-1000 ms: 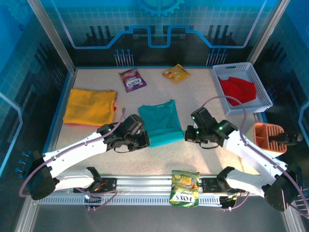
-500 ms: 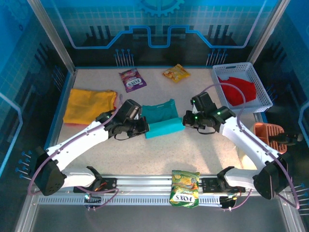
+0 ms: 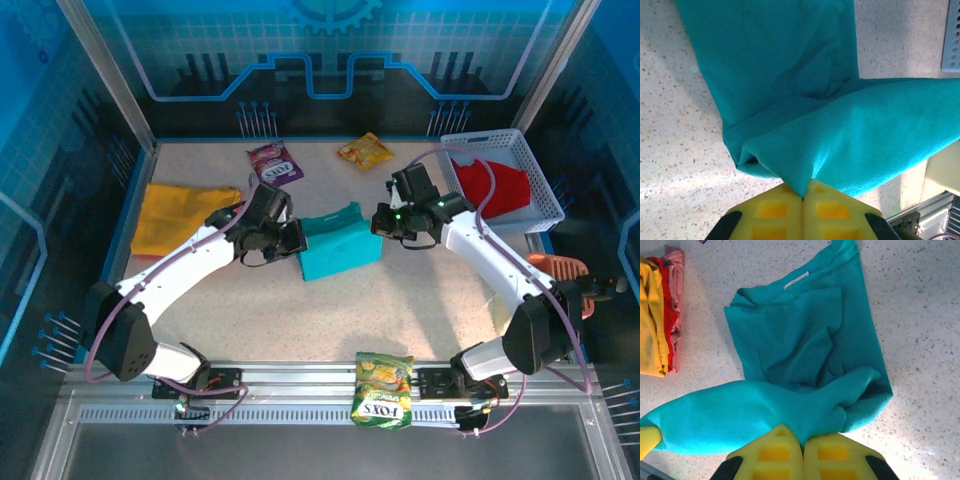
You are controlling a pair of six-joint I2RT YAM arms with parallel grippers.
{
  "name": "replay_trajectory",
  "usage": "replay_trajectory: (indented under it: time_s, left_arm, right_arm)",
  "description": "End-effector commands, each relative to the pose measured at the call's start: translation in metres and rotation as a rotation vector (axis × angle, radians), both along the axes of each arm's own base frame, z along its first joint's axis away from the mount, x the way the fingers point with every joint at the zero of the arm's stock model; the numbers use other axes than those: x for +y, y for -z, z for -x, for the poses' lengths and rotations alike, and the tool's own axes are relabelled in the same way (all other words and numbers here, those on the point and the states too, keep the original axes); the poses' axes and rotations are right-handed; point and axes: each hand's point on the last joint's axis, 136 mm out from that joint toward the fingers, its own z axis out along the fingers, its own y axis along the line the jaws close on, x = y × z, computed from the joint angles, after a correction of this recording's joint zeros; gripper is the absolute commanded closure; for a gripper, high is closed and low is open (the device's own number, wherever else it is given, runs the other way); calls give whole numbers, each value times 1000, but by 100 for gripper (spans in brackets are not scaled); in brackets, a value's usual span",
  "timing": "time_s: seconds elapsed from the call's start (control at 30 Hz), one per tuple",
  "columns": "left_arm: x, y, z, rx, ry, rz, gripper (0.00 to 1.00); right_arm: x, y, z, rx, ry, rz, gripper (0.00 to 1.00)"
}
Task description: Fold and stack the t-shirts
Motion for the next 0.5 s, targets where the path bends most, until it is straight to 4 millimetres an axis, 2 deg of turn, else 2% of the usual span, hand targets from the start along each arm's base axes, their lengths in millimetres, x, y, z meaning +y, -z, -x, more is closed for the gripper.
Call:
replay_trajectory:
  time_s: [0.0, 0.47]
  left_arm:
    - [1, -7, -9, -14, 35, -4, 100]
    - [11, 3, -48, -34, 25, -23, 100]
  right_arm:
    - [5, -11, -19, -40, -40, -9, 100]
    - [21, -2, -64, -43, -80, -42, 100]
